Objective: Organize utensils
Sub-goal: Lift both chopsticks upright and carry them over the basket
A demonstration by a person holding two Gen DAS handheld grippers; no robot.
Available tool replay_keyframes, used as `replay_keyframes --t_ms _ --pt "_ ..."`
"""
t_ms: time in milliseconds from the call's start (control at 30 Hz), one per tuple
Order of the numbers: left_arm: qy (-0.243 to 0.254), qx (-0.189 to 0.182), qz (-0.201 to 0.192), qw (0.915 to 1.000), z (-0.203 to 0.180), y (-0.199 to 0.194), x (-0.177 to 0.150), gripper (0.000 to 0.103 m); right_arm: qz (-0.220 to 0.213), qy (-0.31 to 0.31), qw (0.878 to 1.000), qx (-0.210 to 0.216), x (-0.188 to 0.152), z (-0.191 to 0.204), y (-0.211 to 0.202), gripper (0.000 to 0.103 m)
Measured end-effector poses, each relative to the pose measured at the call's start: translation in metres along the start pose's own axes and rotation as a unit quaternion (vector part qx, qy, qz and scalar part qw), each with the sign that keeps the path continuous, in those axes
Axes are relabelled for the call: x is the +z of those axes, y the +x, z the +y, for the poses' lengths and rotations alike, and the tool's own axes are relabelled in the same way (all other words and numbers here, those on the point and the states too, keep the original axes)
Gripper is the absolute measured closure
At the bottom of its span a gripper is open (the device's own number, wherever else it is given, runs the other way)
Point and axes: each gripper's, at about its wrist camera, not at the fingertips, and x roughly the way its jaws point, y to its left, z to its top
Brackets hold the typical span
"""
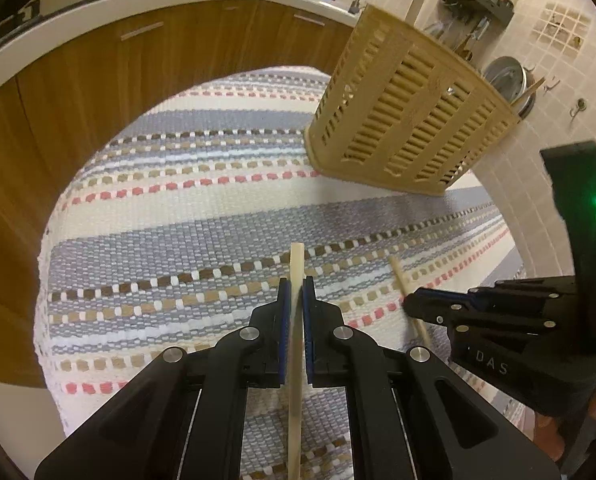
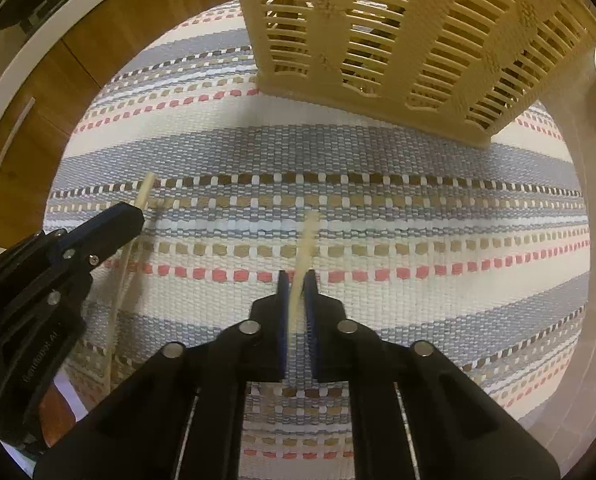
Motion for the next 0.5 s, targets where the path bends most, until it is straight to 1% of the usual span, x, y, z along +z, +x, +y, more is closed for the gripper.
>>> replay_keyframes --t_ms 133,167,200,300,500 --pt "0.001 -0.003 -0.014 0.9999 0.0 -0.009 0.002 0.099 -0.013 0.008 1.0 0.023 -0.004 -0.008 -0.005 0.099" --pt "0.0 -0.005 -0.017 0.9998 -0.001 -0.01 0.003 0.099 -0.018 0.008 0.999 0.027 -0.005 -0.013 -0.007 0.099" --pt "0.001 -0.007 -0.021 0.9998 -0.001 -0.013 0.003 0.099 -0.029 0.008 0.999 0.041 -0.006 -0.014 -0.011 0.099" --pt "-0.004 -0.014 -0.036 0.9992 -0.004 -0.02 0.004 0.099 -0.05 0.011 0.997 0.053 -0.015 -0.027 -0.029 0.099" --pt "-0.018 -0.043 -0.09 0.9948 -0.008 -0.051 0.01 0.099 -0.109 0.016 0.99 0.087 -0.031 -0.042 -0.067 0.099"
